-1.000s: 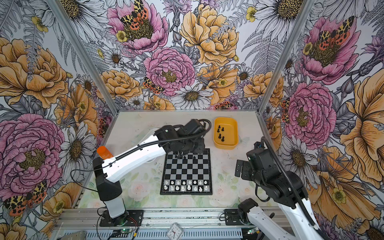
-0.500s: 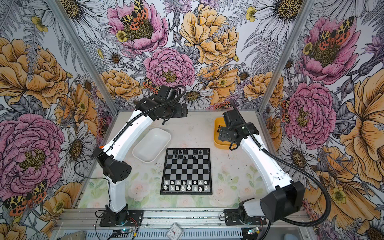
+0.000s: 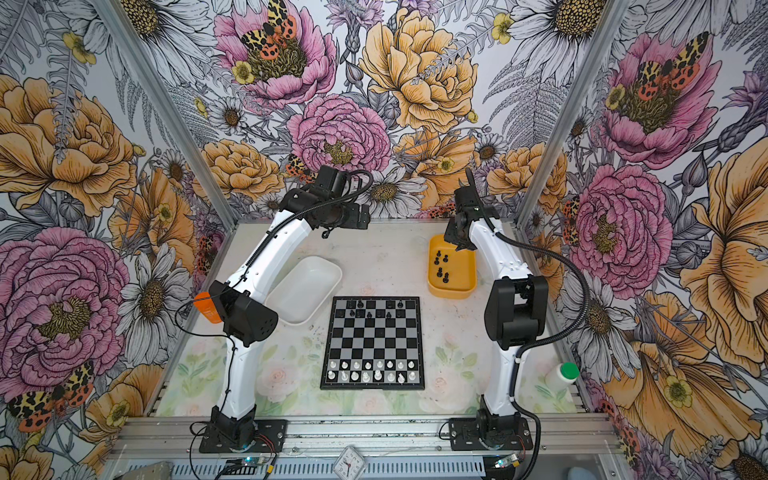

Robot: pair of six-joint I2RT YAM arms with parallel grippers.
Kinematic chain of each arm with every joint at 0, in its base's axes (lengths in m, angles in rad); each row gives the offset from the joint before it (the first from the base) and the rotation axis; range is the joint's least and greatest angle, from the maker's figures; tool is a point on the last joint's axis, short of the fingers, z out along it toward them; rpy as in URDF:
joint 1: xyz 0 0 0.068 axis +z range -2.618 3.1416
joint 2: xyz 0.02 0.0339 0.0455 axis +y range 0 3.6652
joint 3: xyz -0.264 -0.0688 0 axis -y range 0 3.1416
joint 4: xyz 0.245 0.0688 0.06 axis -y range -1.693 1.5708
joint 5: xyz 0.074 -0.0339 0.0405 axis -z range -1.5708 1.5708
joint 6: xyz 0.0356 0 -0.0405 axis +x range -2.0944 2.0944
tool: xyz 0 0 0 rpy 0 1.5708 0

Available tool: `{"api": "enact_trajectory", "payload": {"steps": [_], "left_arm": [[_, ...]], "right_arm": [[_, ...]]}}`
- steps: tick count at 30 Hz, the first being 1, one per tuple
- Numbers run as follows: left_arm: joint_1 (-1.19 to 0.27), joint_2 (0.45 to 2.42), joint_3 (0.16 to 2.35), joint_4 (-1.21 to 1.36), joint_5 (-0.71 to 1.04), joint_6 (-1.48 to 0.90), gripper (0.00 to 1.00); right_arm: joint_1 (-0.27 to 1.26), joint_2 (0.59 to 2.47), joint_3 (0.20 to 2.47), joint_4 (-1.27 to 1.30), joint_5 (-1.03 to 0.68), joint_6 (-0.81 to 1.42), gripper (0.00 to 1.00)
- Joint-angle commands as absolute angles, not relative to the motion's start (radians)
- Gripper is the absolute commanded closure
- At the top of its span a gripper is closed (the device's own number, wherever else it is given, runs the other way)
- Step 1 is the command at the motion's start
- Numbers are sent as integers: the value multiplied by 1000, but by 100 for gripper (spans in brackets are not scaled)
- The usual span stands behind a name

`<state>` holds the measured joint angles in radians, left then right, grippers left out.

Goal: Set up the chess pieces on the board
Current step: 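Raise the left gripper from the board while the right gripper moves over the yellow tray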

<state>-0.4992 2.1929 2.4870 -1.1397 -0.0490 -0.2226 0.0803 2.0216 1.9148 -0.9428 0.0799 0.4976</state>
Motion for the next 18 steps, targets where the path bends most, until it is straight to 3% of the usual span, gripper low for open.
{"api": "enact_trajectory", "payload": {"steps": [1, 7, 18], "left_arm": [[-505, 2214, 2487, -1088, -50, -168, 1], [-498, 2246, 2535, -1068, -74, -168, 1], [-462, 2282, 2556, -1069, -41, -198, 1]], "right_arm": [[86, 2093, 2001, -943, 41, 462, 49], [84, 2227, 2116, -956, 36, 430, 56], [78, 2245, 2075, -982, 23, 430, 57]]}}
